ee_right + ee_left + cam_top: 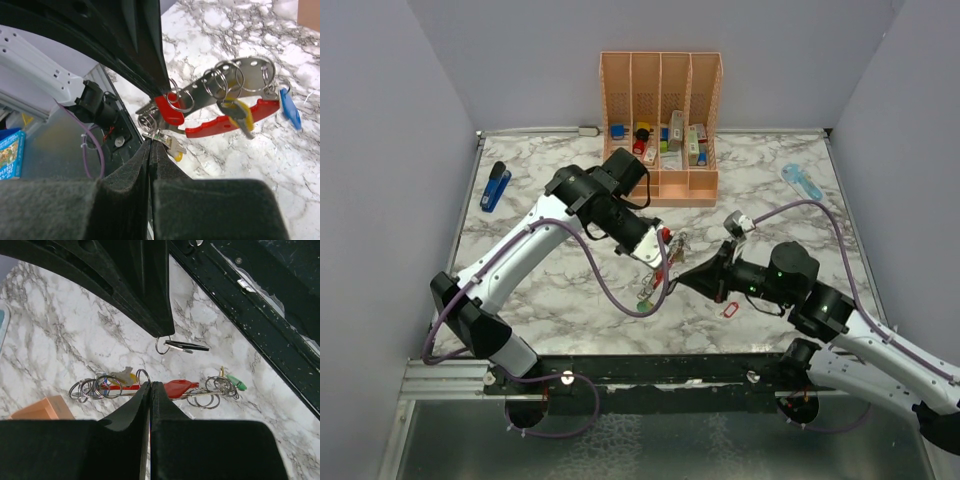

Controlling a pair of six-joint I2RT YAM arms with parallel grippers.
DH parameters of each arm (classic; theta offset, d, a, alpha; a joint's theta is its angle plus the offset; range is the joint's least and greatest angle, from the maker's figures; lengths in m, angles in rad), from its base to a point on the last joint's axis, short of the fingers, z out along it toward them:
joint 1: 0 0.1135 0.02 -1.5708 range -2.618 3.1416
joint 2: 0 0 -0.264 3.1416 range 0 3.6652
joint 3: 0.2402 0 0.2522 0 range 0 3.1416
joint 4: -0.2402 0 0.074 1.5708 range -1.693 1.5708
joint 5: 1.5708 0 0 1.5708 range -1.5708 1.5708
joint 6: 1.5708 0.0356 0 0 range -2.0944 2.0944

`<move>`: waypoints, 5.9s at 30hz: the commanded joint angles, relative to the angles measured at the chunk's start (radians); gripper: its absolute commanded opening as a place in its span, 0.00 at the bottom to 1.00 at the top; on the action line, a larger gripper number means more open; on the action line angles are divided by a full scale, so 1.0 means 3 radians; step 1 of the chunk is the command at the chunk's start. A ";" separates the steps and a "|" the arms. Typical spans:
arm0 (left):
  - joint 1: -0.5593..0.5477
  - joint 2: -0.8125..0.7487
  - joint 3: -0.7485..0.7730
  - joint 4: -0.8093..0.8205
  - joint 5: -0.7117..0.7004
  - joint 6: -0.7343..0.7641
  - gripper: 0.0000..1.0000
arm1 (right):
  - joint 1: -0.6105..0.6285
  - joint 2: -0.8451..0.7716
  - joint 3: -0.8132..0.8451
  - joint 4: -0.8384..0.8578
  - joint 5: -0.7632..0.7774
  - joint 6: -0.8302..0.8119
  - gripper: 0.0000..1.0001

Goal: Put the keys on the keyring

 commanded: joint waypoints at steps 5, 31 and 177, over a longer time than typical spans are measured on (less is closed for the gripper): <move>-0.0016 0.0160 0.0271 -0.0319 0.0261 0.0183 0.00 | -0.0017 -0.0090 0.0007 0.0253 -0.0013 0.0090 0.01; -0.0016 0.0362 0.0611 -0.0383 0.0399 -0.0090 0.00 | -0.0017 -0.0056 -0.0104 0.0474 0.0263 0.0160 0.01; 0.0135 0.0293 0.0197 -0.0399 0.1883 -0.0174 0.00 | -0.0017 -0.0518 -0.0488 0.0784 0.0483 -0.1725 0.99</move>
